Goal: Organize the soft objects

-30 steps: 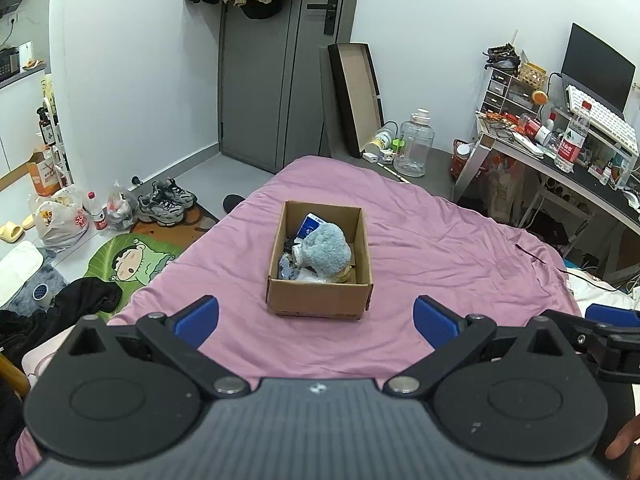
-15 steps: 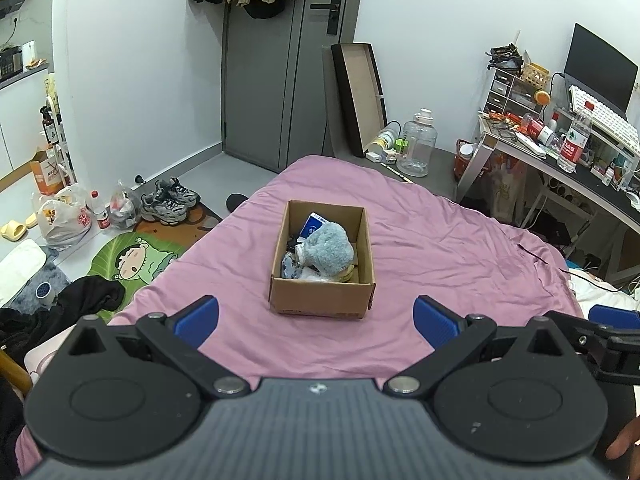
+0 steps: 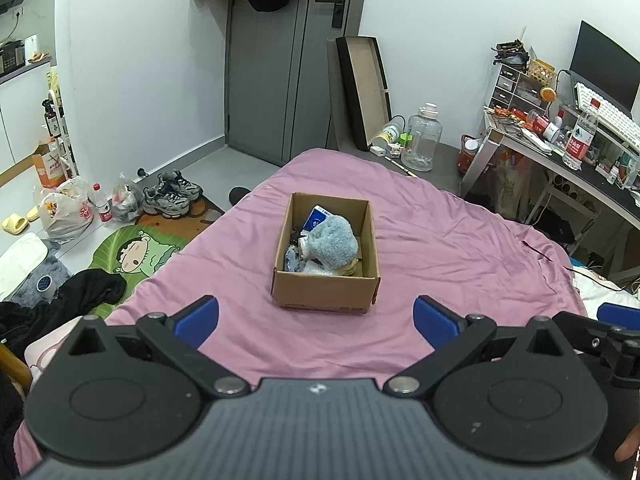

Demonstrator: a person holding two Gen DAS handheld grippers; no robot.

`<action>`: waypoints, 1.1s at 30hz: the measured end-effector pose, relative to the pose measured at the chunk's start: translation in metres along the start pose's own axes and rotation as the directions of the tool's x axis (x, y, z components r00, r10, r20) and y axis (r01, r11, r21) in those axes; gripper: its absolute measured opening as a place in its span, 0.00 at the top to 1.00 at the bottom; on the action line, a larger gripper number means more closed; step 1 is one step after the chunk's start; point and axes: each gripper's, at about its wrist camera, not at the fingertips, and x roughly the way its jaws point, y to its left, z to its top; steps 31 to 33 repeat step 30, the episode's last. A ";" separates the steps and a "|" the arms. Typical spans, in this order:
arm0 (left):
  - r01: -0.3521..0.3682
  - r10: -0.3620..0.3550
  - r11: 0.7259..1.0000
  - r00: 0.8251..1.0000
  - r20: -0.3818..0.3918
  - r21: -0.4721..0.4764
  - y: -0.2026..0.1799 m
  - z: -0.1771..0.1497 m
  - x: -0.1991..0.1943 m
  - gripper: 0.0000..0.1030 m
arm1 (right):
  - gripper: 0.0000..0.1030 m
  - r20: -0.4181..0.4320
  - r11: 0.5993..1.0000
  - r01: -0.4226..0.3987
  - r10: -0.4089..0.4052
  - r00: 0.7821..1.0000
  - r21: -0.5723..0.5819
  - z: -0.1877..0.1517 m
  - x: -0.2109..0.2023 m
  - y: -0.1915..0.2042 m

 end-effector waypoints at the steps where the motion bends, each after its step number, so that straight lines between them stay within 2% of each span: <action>1: -0.001 0.001 1.000 1.000 -0.003 0.000 0.000 0.000 0.000 0.00 | 0.00 -0.001 1.000 0.001 -0.001 1.000 0.001 0.000 0.001 0.000; 16: -0.014 0.015 1.000 1.000 -0.018 0.005 0.004 0.002 0.009 0.00 | 0.00 0.012 1.000 -0.014 0.014 1.000 0.019 0.000 -0.002 -0.008; 33: -0.013 0.013 0.999 1.000 -0.015 0.040 0.001 0.002 0.019 0.00 | 0.00 -0.006 1.000 -0.002 0.002 1.000 0.030 -0.002 0.013 -0.009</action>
